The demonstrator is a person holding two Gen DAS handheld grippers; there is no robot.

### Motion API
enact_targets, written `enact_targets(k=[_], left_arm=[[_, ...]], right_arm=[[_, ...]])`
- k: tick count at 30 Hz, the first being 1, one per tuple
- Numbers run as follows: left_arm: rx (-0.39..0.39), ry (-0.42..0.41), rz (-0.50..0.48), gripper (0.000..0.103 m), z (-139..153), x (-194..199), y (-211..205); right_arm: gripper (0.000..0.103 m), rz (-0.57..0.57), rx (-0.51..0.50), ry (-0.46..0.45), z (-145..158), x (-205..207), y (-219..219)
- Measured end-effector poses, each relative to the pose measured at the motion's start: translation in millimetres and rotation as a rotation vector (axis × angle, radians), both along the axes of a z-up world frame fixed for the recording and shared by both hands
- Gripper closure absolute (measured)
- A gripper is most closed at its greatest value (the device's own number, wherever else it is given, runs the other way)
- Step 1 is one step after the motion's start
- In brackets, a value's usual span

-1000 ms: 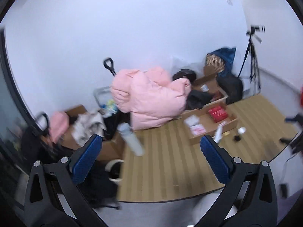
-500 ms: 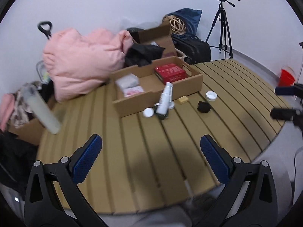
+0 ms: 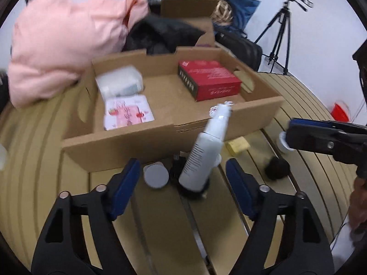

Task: Organize objects
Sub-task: 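Grasp the white spray bottle with the left gripper while the right gripper grasps the black cable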

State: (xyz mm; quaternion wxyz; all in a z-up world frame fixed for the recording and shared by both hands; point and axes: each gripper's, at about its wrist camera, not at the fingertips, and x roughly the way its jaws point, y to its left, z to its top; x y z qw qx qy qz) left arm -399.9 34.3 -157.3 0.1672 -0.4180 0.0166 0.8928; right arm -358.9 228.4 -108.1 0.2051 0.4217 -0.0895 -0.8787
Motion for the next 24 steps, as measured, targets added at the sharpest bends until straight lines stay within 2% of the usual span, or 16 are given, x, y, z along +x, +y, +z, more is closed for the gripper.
enact_targets(k=[6, 7, 8, 9, 10, 11, 15, 17, 19, 21, 24], left_arm=[[-0.003, -0.007, -0.06, 0.032, -13.9, -13.1, 14.0], [-0.005, -0.002, -0.071, 0.041, -15.3, -13.3, 15.7], [0.013, -0.005, -0.085, 0.066, -16.5, -13.1, 15.5], [0.034, -0.012, -0.097, 0.075, -15.7, -12.7, 15.2], [0.03, -0.012, -0.083, 0.077, -14.2, -11.8, 14.4], [0.028, -0.008, -0.065, 0.078, -10.7, -9.1, 11.6], [0.124, -0.014, 0.007, 0.078, 18.8, 12.5, -22.3], [0.171, 0.009, 0.044, 0.078, 38.7, 27.5, -44.6], [0.195, 0.021, 0.11, 0.078, 57.7, 43.2, -73.3], [0.173, 0.018, 0.172, 0.078, 66.9, 50.6, -92.5], [0.085, 0.037, 0.248, 0.078, 74.4, 62.8, -111.3]], right_arm=[[0.056, 0.035, -0.005, -0.051, -24.4, -53.1, -28.4], [0.056, 0.029, -0.013, -0.058, -28.5, -55.9, -28.5], [0.056, 0.025, -0.031, -0.064, -32.4, -57.0, -27.1], [0.056, 0.018, -0.041, -0.07, -36.2, -57.4, -24.9], [0.056, 0.009, -0.039, -0.077, -39.1, -56.0, -22.3], [0.056, -0.005, -0.033, -0.082, -41.1, -53.5, -18.8], [0.056, -0.046, 0.023, -0.054, -36.7, -32.1, -0.4], [0.056, -0.035, 0.078, -0.03, -35.2, -22.2, 2.0], [0.056, -0.002, 0.106, -0.044, -39.9, -17.3, -2.4], [0.056, 0.069, 0.117, -0.068, -49.1, -14.2, -19.2], [0.056, 0.177, 0.145, -0.066, -59.4, -14.7, -57.1]])
